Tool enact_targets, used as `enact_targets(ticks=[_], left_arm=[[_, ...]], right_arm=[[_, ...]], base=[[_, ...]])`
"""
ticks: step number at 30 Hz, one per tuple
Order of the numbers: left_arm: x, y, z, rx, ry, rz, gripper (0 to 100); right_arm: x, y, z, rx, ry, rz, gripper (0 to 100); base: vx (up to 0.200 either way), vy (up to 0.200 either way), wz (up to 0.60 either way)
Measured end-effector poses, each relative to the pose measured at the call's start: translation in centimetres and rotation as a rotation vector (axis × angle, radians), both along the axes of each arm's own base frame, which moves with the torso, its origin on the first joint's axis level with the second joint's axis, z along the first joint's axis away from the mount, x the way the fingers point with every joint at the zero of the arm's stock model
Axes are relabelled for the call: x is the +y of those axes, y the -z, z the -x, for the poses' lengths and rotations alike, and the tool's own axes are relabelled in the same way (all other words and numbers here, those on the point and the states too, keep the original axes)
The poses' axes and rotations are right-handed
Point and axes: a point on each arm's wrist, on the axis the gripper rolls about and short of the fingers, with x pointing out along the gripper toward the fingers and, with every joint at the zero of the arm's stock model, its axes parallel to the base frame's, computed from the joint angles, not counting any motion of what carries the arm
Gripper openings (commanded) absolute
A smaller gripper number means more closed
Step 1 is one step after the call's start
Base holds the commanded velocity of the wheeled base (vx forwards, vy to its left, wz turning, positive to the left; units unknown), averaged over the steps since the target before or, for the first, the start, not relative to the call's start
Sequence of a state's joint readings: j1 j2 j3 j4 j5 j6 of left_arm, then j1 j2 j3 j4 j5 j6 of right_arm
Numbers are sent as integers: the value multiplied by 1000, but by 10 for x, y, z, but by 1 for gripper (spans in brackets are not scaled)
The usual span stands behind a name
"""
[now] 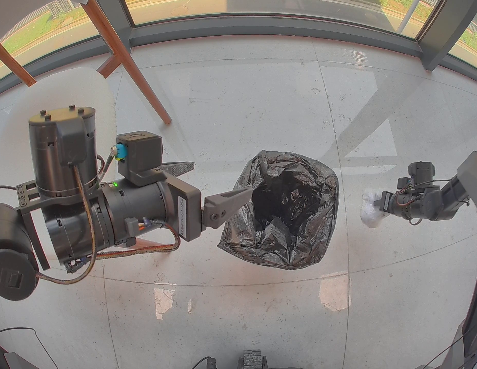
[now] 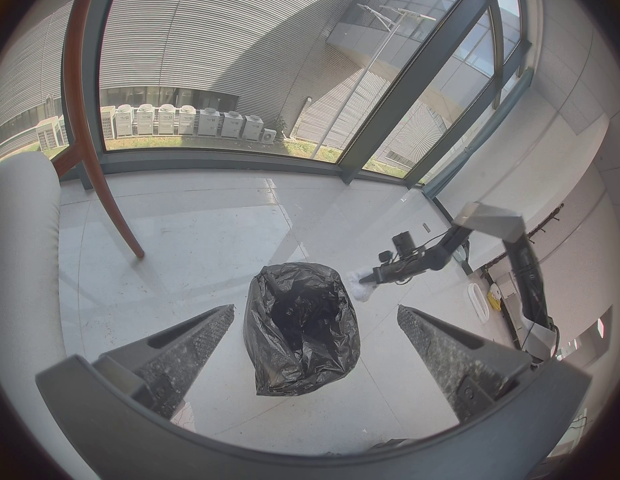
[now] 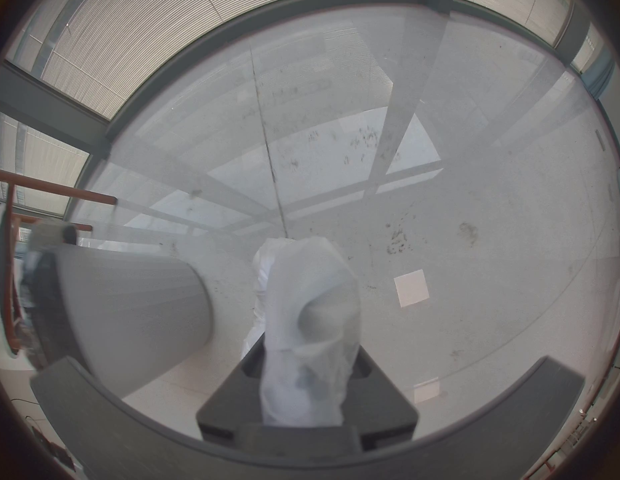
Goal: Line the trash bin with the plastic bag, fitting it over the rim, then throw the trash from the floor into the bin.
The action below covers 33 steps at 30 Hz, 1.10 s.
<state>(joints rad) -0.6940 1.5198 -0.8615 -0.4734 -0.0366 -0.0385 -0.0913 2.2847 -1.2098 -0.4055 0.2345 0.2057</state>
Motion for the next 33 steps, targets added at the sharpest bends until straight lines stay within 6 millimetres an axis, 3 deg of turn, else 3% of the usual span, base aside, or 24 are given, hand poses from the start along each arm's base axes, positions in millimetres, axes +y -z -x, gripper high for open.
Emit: enact_targets(ticks=[8, 18, 25, 33], left_arm=[[1, 0, 1, -11, -1, 8, 100], [5, 2, 6, -9, -2, 6, 100], [7, 1, 8, -12, -2, 9, 100], [7, 1, 8, -13, -3, 11, 100]], right_arm=[[-2, -76, 61, -110, -16, -19, 0], [9, -151, 124, -270, -101, -48, 0], [44, -183, 143, -354, -219, -75, 0], [94, -192, 154, -369, -381, -141, 0]], base=[[0, 0, 0], [0, 0, 0], [0, 0, 0], [0, 0, 0]])
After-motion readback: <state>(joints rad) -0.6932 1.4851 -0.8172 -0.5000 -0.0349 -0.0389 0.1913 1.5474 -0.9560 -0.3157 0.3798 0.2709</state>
